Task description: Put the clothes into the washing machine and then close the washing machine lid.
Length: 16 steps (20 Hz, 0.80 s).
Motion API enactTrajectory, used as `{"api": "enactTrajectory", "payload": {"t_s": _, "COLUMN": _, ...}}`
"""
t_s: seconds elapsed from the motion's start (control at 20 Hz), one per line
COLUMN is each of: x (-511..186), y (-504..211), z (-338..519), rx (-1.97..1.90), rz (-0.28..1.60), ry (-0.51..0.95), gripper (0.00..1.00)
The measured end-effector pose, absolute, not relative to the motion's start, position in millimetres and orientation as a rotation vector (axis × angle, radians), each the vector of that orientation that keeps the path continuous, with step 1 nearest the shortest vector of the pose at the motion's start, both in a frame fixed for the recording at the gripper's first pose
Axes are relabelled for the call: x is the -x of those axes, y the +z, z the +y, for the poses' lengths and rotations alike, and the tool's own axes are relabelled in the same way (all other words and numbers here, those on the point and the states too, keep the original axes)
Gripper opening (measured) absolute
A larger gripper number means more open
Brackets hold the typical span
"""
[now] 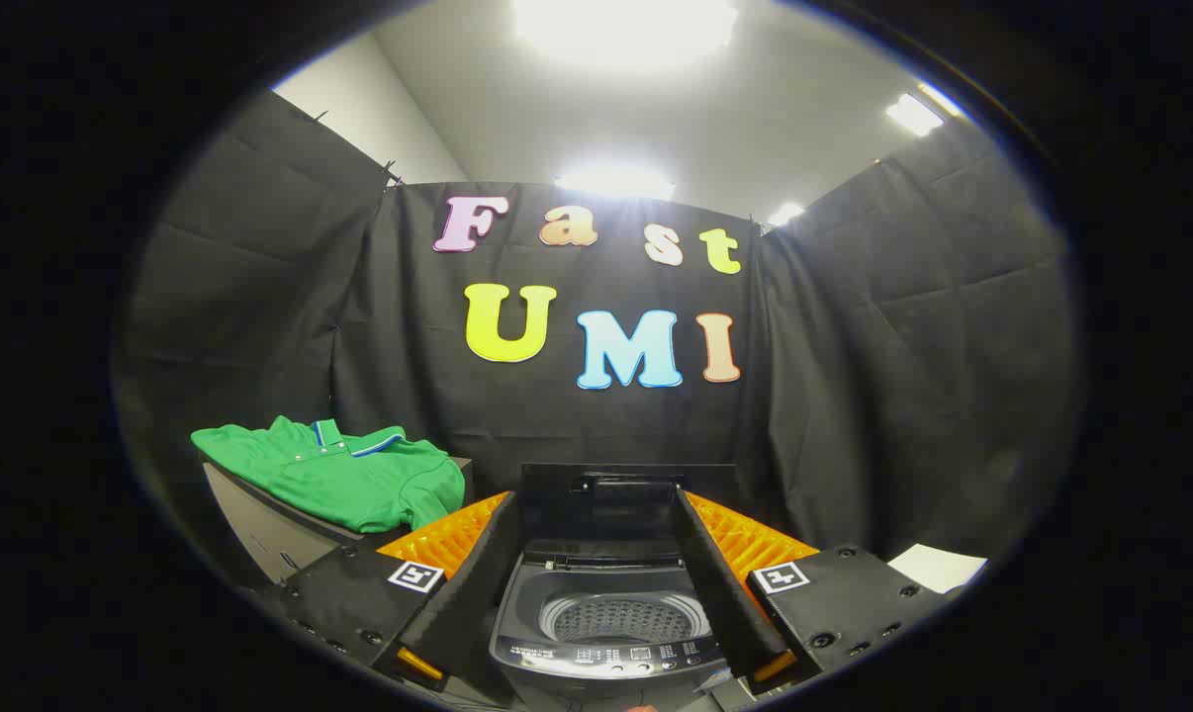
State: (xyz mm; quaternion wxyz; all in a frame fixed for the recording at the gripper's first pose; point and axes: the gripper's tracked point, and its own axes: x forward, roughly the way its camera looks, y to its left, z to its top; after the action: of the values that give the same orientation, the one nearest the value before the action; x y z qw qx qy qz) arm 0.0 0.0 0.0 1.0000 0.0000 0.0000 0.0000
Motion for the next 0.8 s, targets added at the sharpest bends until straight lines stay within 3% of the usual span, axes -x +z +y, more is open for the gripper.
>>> {"api": "enactTrajectory", "payload": {"t_s": 0.8, "x": 4, "y": 14, "z": -18, "rx": 0.02, "rz": -0.021, "ry": -0.039, "gripper": 0.97}}
